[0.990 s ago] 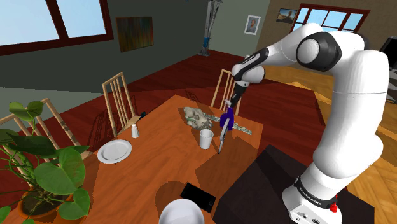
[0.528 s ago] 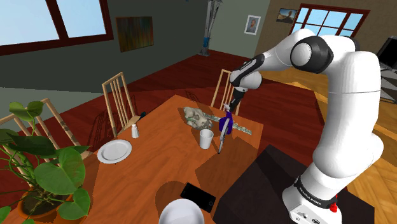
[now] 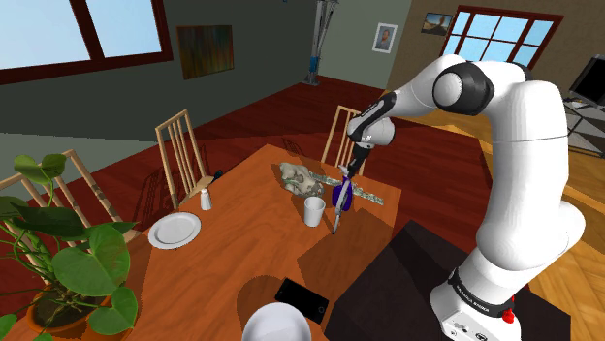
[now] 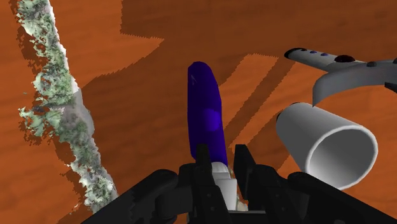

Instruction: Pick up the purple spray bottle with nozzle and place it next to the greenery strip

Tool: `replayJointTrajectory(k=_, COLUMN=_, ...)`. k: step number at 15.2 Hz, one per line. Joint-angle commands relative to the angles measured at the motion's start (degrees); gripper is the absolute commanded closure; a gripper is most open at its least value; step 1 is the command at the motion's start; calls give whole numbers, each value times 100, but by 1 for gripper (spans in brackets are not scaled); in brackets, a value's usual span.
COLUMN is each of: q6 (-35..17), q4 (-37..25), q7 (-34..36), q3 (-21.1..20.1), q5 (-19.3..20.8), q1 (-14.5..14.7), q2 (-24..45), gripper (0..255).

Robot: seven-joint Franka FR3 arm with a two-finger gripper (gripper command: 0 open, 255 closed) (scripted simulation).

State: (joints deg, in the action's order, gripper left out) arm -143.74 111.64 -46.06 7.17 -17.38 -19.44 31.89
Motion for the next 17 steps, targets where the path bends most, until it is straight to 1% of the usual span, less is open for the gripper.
replayJointTrajectory(k=1, q6=-49, q4=-7, q7=-12, q3=-14, q5=-17, q1=-5, q2=51, gripper=255)
replayJointTrajectory(k=8, q6=-49, q4=-7, q7=-12, q3=-14, q5=-17, q1=-5, q2=51, gripper=255)
replayJointTrajectory(k=9, q6=-49, q4=-8, q7=-12, q3=-14, q5=-17, q1=-5, q2=52, gripper=0)
replayJointTrajectory(k=14, q6=-48, q4=-8, q7=-12, q3=-14, q5=-17, q1=-5, q2=52, gripper=0)
replayJointTrajectory(k=17, q6=341, q4=59, q7=80, q3=100, q5=124, q1=33, q2=-405, gripper=0)
